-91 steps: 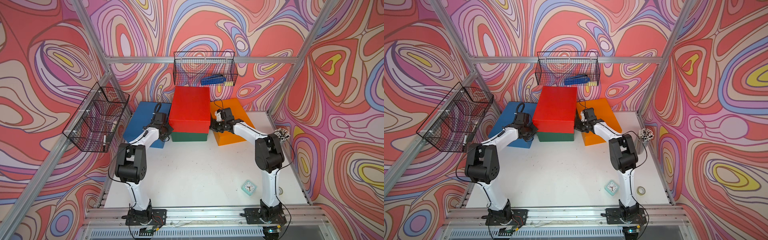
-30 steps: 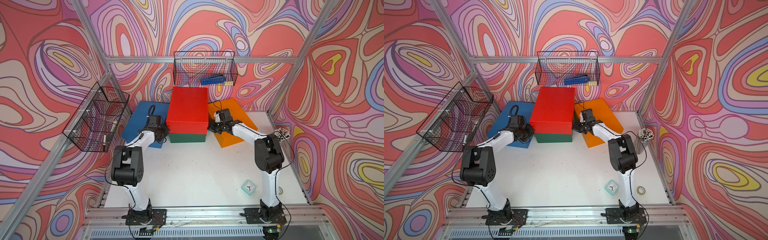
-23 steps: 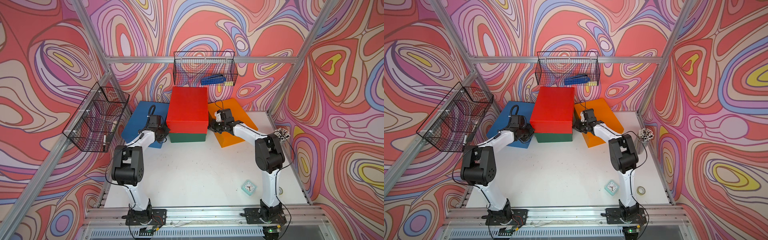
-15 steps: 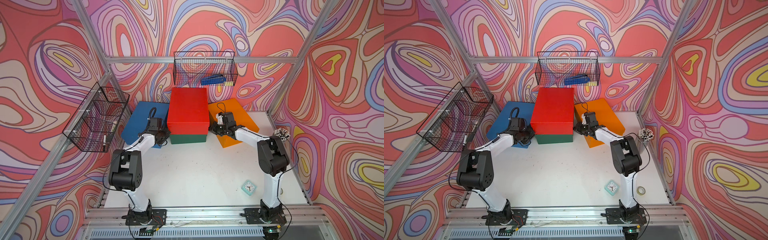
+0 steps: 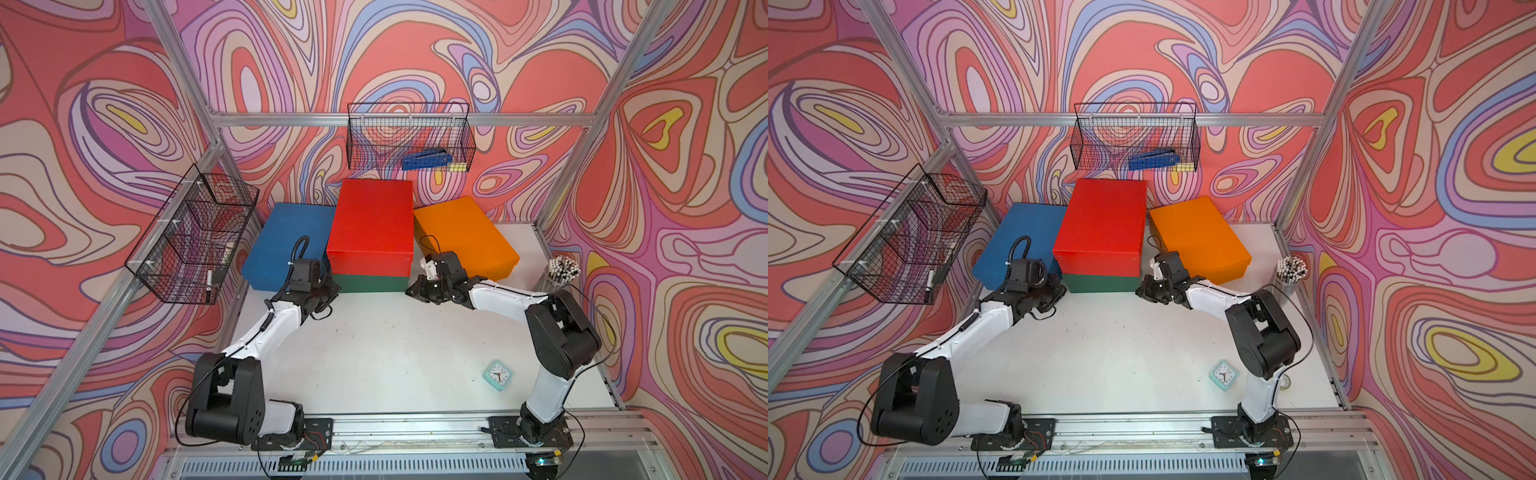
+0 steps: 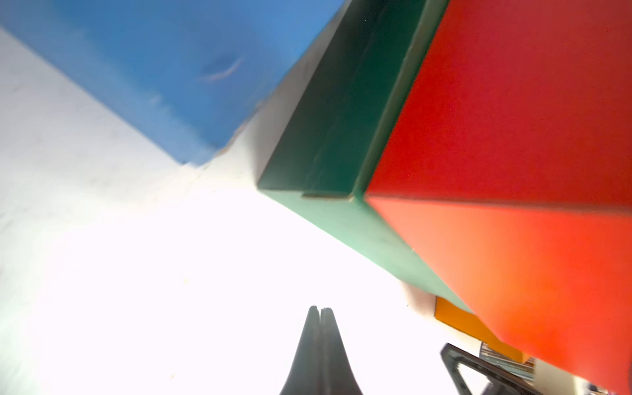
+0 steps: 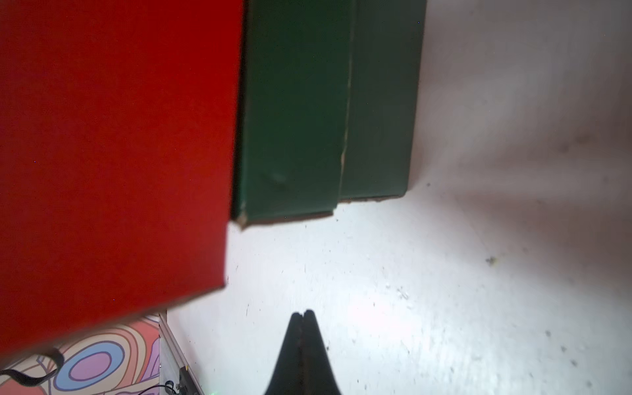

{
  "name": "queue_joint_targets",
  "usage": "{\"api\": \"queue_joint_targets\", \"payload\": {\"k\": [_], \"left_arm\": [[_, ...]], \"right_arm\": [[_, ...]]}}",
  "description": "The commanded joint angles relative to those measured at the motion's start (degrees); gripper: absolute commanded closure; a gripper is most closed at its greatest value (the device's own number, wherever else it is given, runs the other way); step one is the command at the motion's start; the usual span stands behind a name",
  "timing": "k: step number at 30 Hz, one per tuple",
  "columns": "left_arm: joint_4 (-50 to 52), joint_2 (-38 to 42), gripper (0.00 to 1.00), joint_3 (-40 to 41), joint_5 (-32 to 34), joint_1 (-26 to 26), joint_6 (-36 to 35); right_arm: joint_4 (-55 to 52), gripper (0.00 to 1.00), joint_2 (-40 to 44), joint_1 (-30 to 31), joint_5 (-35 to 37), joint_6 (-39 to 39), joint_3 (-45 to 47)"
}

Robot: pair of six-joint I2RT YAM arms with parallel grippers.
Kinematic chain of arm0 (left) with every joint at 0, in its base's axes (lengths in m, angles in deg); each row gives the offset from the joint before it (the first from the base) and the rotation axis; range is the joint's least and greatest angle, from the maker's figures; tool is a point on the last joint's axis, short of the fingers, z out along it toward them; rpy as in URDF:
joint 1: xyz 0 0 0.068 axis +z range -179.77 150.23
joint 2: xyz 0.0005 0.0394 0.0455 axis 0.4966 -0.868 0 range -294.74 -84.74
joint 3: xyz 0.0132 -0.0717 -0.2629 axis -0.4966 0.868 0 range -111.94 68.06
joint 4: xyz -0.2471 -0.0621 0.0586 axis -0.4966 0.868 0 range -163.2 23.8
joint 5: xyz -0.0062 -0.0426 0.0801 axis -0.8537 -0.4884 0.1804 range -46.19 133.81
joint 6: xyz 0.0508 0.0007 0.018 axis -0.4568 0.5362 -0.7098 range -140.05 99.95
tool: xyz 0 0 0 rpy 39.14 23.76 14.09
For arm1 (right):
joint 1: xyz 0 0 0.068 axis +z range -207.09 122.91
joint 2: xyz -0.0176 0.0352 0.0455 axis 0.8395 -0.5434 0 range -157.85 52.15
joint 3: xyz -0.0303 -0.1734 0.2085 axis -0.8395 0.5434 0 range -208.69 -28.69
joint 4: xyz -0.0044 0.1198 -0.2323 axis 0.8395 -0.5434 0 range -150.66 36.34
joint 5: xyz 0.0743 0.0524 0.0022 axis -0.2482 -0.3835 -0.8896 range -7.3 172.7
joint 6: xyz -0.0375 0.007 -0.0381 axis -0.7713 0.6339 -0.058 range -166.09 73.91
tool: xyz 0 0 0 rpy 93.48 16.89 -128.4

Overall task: Stack the shoeboxes
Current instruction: Move the shoeboxes to the center of the board.

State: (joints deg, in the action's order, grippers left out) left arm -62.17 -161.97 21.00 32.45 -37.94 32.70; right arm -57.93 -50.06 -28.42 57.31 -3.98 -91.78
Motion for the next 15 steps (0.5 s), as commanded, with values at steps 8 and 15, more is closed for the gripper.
{"api": "queue_joint_targets", "payload": {"k": [8,15], "left_arm": [[3.7,4.7,1.0,1.0,5.2,0.3,-1.7],[3.7,-2.4,1.0,-5.8,4.6,3.3,-1.9]], "right_arm": [[-3.8,1.0,5.2,-0.1,6.7,-3.0,0.5],[-5.5,1.0,-1.6,-4.9,4.0,-1.8,-7.1]]}}
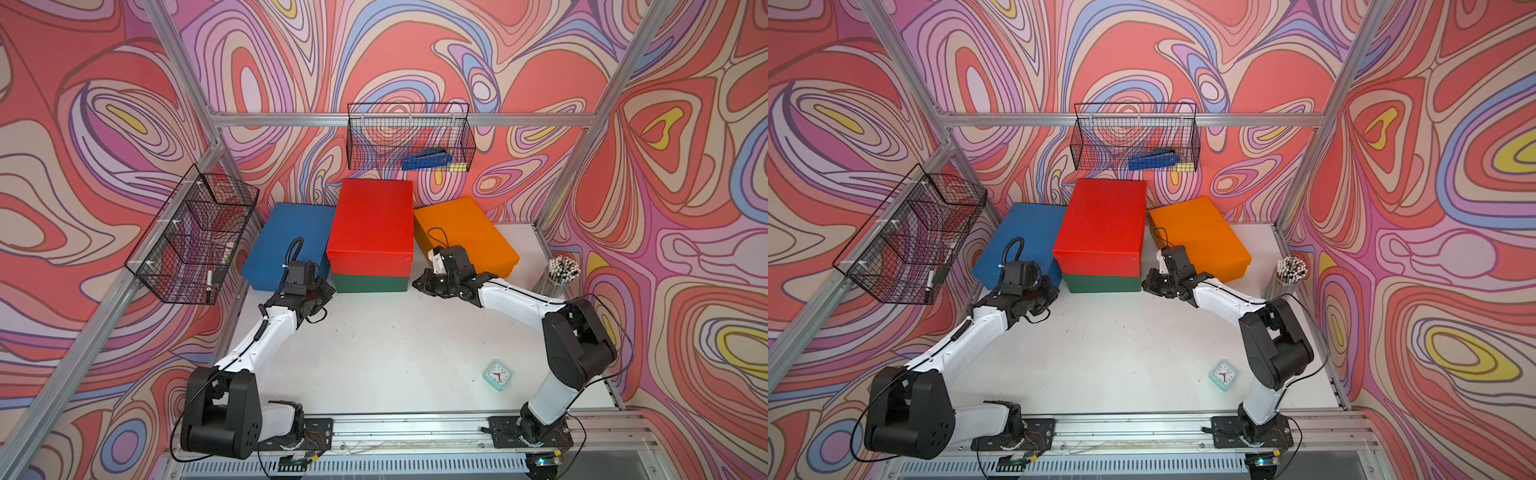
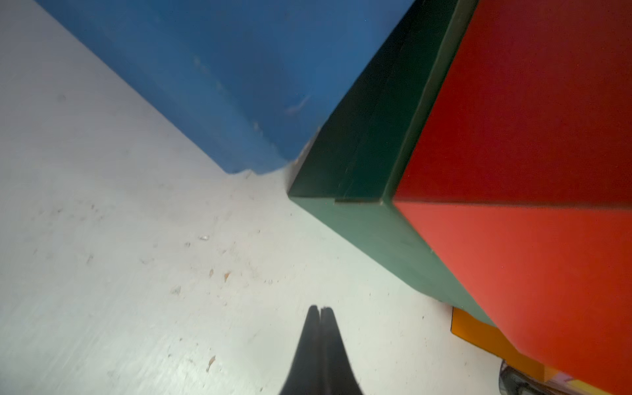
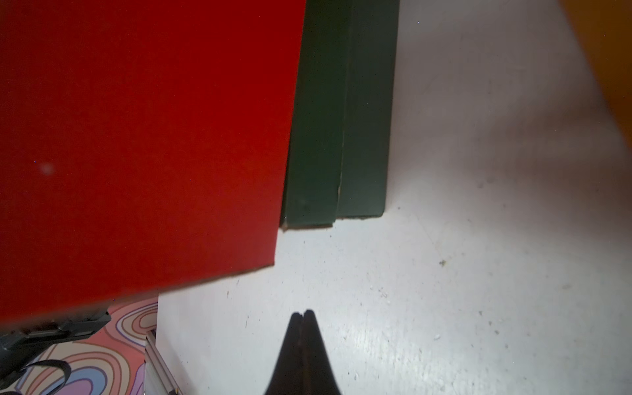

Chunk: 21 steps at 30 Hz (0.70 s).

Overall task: Stack the shoeboxes
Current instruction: Move the shoeboxes to the center of the board.

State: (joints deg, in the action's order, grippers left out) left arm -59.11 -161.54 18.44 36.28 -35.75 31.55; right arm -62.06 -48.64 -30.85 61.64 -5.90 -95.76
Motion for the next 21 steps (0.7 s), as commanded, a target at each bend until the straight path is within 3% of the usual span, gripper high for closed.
{"api": "queue_joint_targets", "payload": {"k": [1,12,21], "left_arm": [[0.7,-4.3,1.0,-4.5,0.5,1.4,-0.7],[-1.5,-19.6,1.0,-17.1,-2.9,2.2,0.8],[-2.6,-26.6,1.0,-23.4,-4.1,2.1,1.5]], "right_arm": [[-1.7,1.0,-4.1,-3.2,-0.7,-0.1,-4.7],[-8.4,1.0,-18.3,-5.7,-3.6,-3.4,-23.9],[-8.5,1.0,-25.2,-7.3,-5.6,-2.7,-31.1]]}}
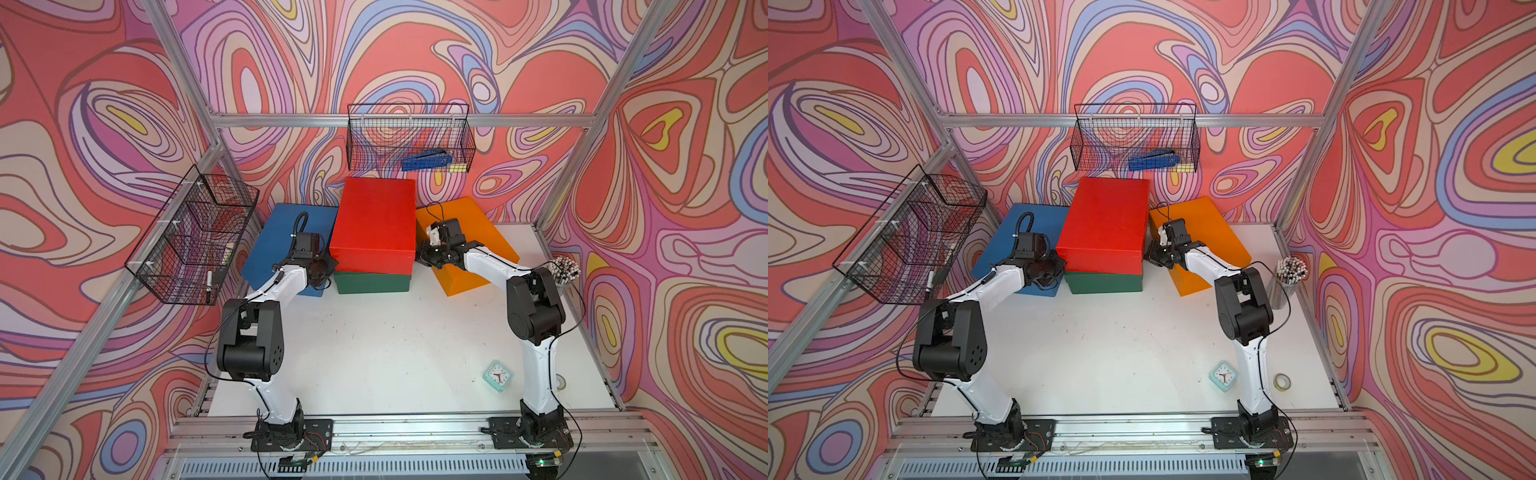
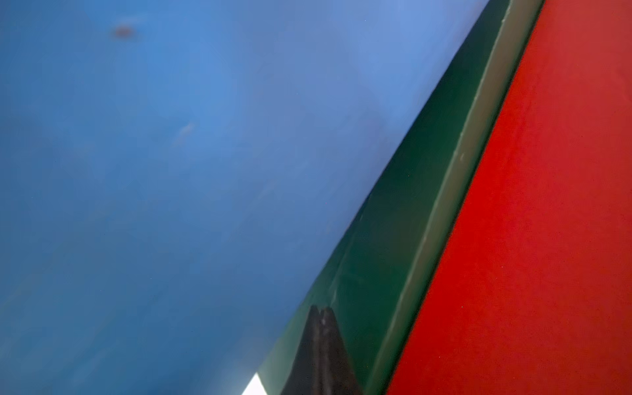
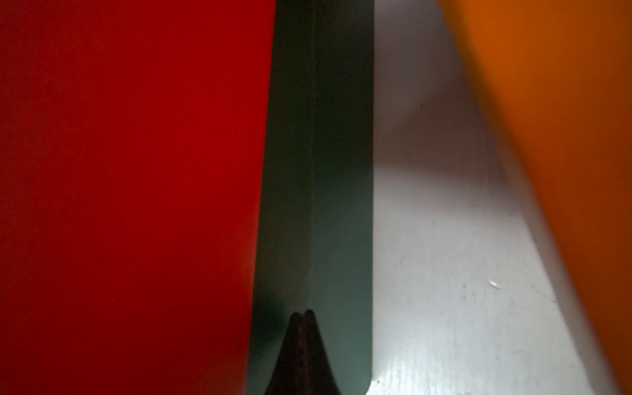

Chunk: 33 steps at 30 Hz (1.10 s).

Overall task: Stack the shoeboxes
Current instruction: Move the shoeboxes to the center of the board.

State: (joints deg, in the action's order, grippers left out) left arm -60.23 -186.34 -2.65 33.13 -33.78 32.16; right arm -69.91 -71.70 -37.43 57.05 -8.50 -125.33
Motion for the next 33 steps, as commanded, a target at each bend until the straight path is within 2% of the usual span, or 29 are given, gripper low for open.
{"api": "queue_joint_targets", "payload": {"k": [1,7,12,15,24,33], "left_arm": [[-1.6,-2.5,1.0,-2.8,-1.1,0.1,1.1],[-4.1,-5.2,1.0,-4.1,-3.2,0.1,2.8],[-6.2,-4.0,1.0,-1.3,-5.3,-0.1,4.8],[-7.5,-1.9,1.0,1.8,-5.7,-0.7,5.5],[-11.9,5.5,1.0,12.4,-7.0,-1.7,7.7],[-10.2,17.8,1.0,22.6,-5.9,-2.7,6.9]], "right_arm": [[-0.4,1.0,-2.7,-0.8,-1.4,0.1,-1.9],[2.0,1.0,-4.7,-1.2,-4.1,1.3,-2.8],[6.9,1.0,-4.6,-1.2,-7.7,5.0,-0.1],[11.6,1.0,-3.3,-0.7,-9.3,8.0,3.9],[16.9,1.0,2.9,4.8,-8.8,10.3,15.2],[21.5,1.0,15.5,7.7,-5.4,12.4,30.2]]}}
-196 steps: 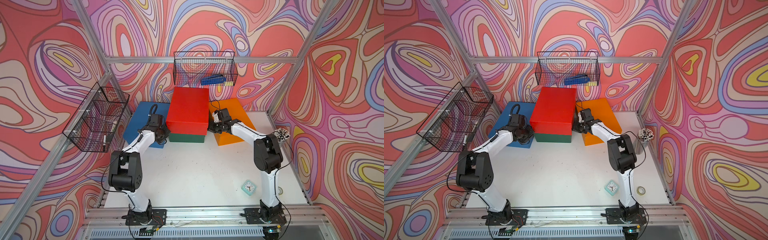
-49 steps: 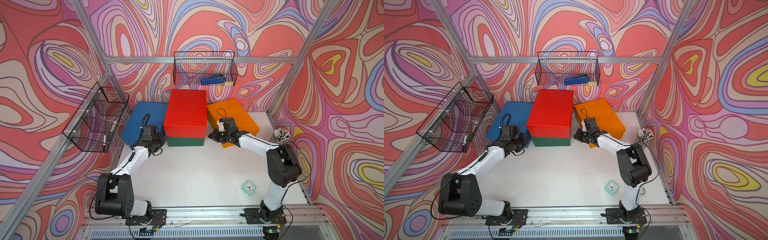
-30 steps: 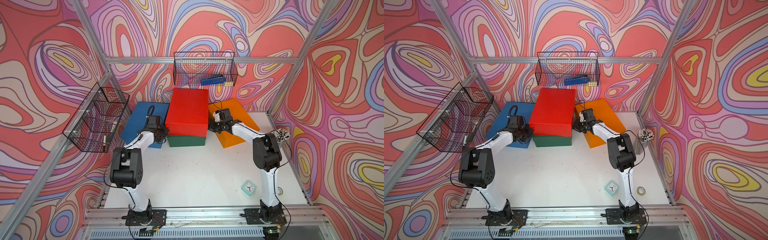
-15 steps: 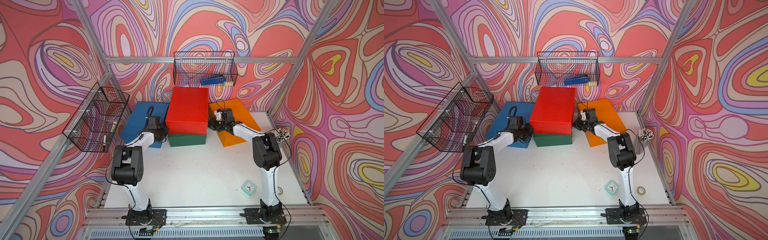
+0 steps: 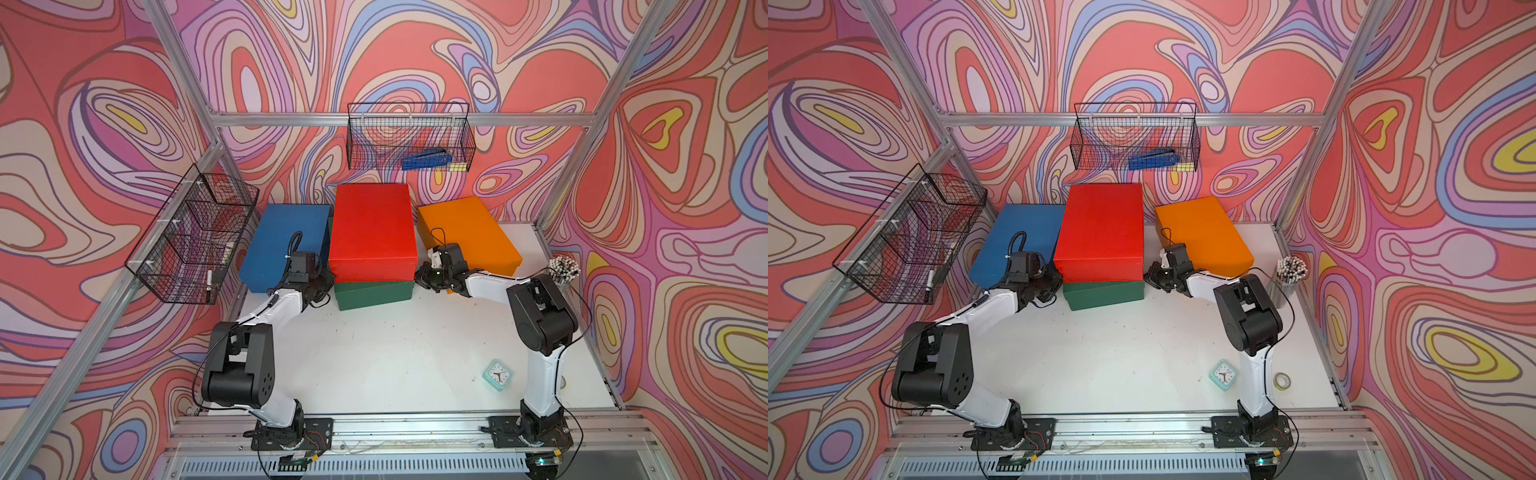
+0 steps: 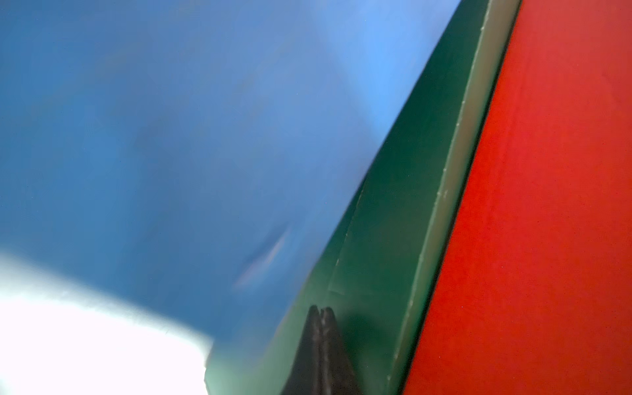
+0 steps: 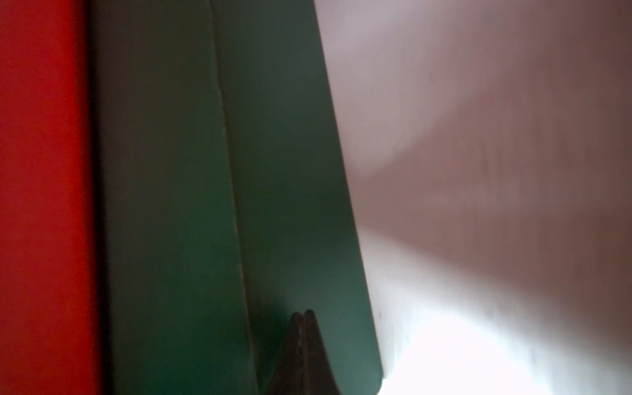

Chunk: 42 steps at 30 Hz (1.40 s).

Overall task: Stack the shoeboxes
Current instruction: Move the shoeboxes to the center of the board.

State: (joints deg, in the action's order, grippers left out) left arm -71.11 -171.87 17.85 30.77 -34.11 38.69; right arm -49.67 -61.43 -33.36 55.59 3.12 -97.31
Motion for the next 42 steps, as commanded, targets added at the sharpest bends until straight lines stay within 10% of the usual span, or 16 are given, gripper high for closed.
{"api": "queue_joint_targets", "payload": {"k": [1,20,30,42], "left_arm": [[0.9,5.1,1.0,3.5,-3.3,-2.4,0.3],[17.2,37.7,1.0,23.5,1.9,-3.3,-1.1],[25.5,37.8,0.59,18.3,8.2,-3.2,-4.4],[31.1,38.5,0.6,8.6,11.4,-2.5,-7.6]], "right_arm": [[1.2,1.0,6.9,4.1,-3.4,0.7,3.6],[-6.3,1.0,34.2,12.6,11.0,1.8,25.3],[-16.8,1.0,34.9,11.7,18.1,-2.4,22.0],[-24.3,1.0,32.4,5.9,16.1,-11.9,9.3]]}}
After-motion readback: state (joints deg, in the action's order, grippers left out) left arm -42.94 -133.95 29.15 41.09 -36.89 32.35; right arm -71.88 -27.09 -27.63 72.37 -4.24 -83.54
